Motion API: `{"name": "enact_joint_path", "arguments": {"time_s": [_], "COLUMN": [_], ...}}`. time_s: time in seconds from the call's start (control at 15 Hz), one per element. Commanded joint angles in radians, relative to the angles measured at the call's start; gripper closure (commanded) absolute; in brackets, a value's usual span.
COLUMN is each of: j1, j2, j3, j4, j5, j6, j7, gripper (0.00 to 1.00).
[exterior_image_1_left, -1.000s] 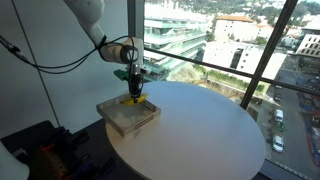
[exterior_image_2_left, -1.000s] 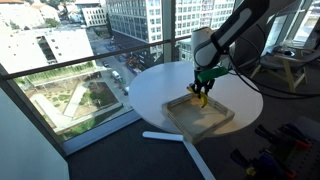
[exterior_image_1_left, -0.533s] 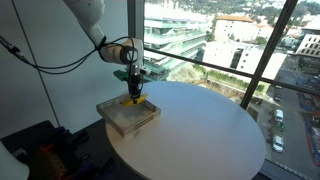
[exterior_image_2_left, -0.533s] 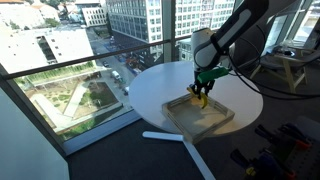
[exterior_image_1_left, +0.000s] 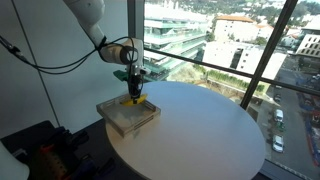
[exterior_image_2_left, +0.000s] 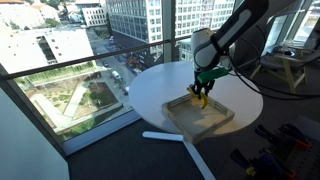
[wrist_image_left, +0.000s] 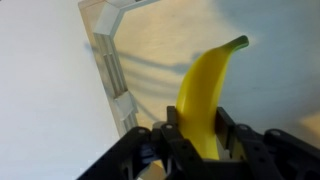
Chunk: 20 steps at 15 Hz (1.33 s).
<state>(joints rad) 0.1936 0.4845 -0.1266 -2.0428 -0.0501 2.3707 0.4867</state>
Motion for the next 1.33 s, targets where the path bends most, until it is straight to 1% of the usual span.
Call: {"name": "enact_joint_path", "arguments": {"time_s": [0.0, 0.73, 0.8, 1.27], "j1": [-0.014, -0.014, -0.014, -0.011], "j2": [0.0, 0.0, 0.0, -0.032], "j3": [0.014, 0.014, 0.014, 0.007], "j4": [0.003, 0.003, 0.003, 0.003], "j5": [-0.009, -0.009, -0.009, -0.019], "j6": [-0.003, -0.003, -0.003, 0.007], "j7": [0.006, 0.006, 0.006, 0.011], "gripper": [0.59, 0.59, 0.84, 0.84]}}
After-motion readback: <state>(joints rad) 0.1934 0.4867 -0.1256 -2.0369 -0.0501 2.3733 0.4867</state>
